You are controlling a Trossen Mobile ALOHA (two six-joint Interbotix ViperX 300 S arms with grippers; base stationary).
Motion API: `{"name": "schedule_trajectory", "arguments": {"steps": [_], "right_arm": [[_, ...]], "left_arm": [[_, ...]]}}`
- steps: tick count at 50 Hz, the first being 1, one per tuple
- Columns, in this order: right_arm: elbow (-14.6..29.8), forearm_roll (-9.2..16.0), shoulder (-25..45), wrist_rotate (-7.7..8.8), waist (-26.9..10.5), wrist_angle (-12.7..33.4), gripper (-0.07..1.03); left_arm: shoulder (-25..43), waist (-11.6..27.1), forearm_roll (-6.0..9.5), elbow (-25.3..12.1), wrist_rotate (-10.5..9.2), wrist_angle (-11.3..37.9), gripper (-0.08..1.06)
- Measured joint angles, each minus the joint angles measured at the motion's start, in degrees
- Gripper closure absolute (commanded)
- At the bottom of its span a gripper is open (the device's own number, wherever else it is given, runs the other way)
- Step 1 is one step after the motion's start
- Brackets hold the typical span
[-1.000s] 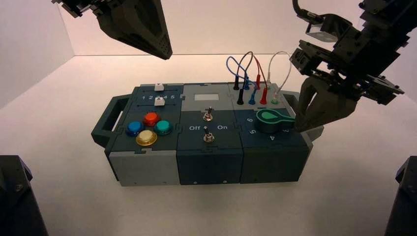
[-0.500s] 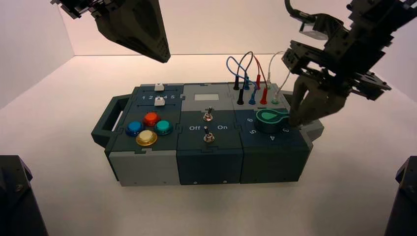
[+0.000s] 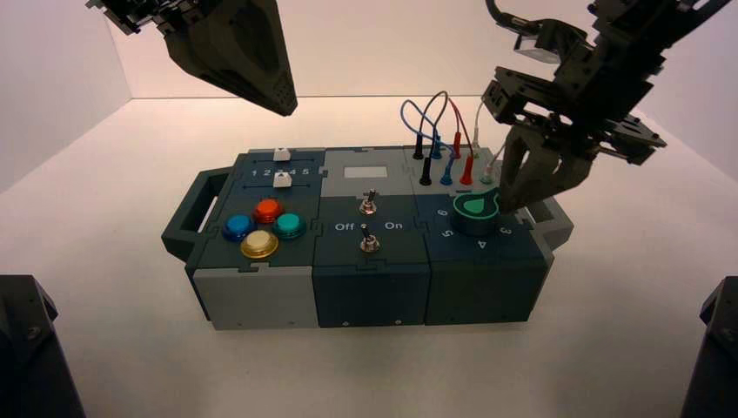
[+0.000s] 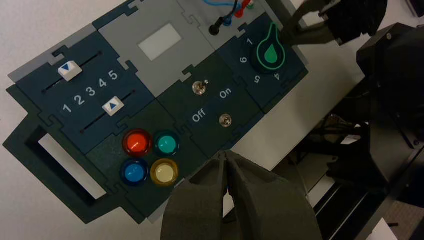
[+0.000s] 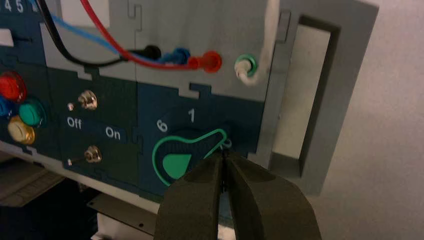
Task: Turn the knob to position 1.
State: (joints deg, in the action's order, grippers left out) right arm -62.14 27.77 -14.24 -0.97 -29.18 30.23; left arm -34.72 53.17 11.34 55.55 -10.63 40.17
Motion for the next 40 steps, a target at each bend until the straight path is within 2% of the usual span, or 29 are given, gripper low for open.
{"name": "schedule_trajectory", "arguments": {"steps": [40], "right_arm": [[3.6,-1.8,2.8,0.0,0.0,-0.3,0.98]], "left_arm": [[0.0,0.0,-0.09,0.0,0.53,0.3,1.01]]}}
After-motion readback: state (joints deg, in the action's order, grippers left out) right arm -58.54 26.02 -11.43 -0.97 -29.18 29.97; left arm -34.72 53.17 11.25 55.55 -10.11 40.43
